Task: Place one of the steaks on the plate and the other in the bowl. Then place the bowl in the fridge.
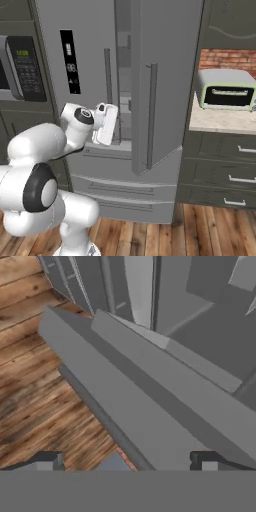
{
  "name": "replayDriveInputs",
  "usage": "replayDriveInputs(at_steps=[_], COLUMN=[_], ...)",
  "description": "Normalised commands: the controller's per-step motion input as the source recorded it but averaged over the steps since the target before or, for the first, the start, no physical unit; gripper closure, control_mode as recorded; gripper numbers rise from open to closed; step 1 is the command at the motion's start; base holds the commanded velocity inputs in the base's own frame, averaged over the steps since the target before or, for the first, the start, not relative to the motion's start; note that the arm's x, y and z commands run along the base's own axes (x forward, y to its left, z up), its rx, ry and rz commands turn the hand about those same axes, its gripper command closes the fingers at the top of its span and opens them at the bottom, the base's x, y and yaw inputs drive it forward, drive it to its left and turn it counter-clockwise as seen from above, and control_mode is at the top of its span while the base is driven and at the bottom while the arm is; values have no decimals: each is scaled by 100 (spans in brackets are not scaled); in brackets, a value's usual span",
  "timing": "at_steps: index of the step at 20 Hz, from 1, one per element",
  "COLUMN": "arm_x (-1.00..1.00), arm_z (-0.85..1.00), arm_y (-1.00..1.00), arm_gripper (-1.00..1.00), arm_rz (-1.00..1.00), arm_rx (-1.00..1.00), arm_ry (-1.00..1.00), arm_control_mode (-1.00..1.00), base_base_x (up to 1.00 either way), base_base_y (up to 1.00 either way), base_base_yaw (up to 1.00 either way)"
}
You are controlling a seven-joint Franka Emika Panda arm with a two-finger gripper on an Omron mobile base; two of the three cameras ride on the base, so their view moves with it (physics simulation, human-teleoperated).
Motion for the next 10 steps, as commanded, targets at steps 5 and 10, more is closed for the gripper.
replayDriveInputs(at_steps=[5,10], arm_x=[23,31], arm_z=[-6,-3], arm_y=[-42,-14], arm_gripper=[-100,-100], arm_rz=[0,0], arm_rx=[-12,-16], arm_ry=[29,41], arm_control_mode=[-100,-100], base_base_x=[0,0], base_base_y=[0,0], base_base_yaw=[0,0])
